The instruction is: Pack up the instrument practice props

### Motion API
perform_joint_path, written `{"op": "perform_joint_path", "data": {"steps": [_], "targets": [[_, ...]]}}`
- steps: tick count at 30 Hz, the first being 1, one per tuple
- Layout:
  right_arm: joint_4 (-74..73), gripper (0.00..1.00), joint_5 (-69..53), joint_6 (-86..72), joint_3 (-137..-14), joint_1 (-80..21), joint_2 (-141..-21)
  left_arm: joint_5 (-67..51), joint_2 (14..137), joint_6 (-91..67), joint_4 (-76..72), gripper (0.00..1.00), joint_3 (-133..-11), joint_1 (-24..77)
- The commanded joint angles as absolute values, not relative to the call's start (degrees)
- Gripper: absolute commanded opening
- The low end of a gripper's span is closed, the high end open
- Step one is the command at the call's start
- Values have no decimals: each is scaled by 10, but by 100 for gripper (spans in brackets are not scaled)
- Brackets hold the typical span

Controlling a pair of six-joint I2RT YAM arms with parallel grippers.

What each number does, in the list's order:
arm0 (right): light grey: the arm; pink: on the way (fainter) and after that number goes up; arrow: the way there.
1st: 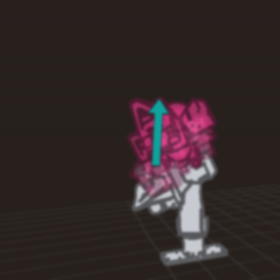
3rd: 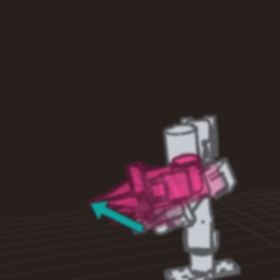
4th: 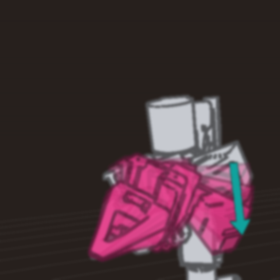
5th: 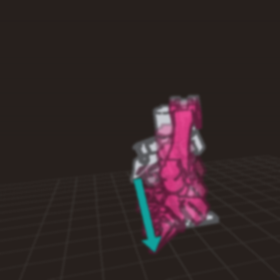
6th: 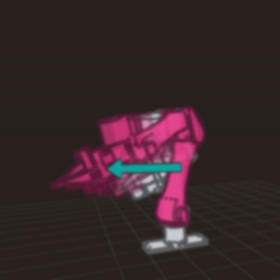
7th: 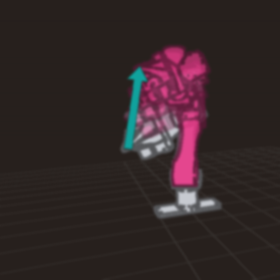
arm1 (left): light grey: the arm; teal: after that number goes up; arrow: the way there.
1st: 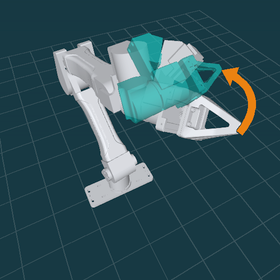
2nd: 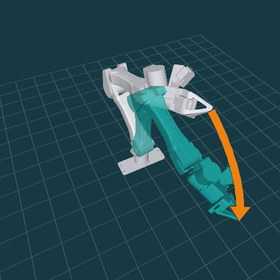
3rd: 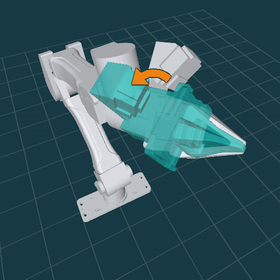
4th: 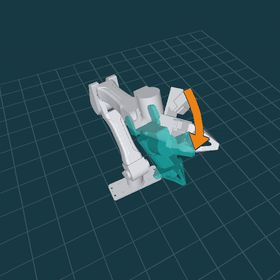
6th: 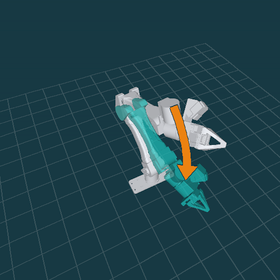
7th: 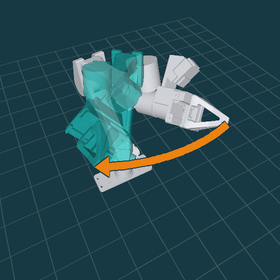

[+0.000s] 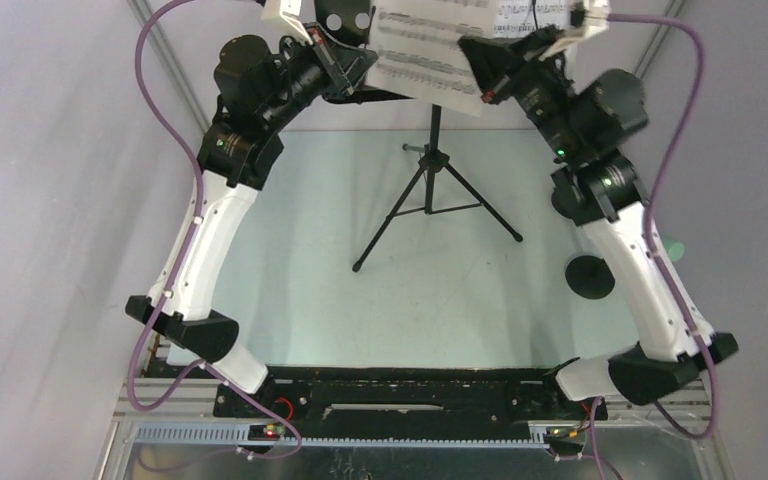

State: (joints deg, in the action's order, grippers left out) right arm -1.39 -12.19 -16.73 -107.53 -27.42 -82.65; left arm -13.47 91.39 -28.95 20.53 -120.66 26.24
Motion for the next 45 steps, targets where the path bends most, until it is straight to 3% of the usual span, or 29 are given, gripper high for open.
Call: {"op": "perform_joint_path", "data": {"steps": [1,4,6,13,18,25,34,45], "targets": [[42,0,-44,-114,-1031,-275,-753,-131,863,-278,156,0,-1200,268],[21,0,-39,-103,-1003,-275,-709,-130,859,-273,156,9,-1194,268],[10,0,-39,-102,-975,-275,-677,-131,855,-270,157,28,-1189,268],[-76,0,-59,-96,-868,-299,-559,-122,799,-244,160,67,-1147,268],[-147,0,-56,-75,-807,-361,-494,-79,720,-205,175,85,-1079,268],[-271,0,-28,-37,-775,-493,-481,48,564,-159,237,89,-931,268],[-263,0,70,-32,-726,-659,-583,259,350,-135,384,91,-775,268],[-95,0,7,-126,-790,-644,-840,458,238,-166,516,93,-773,269]]}}
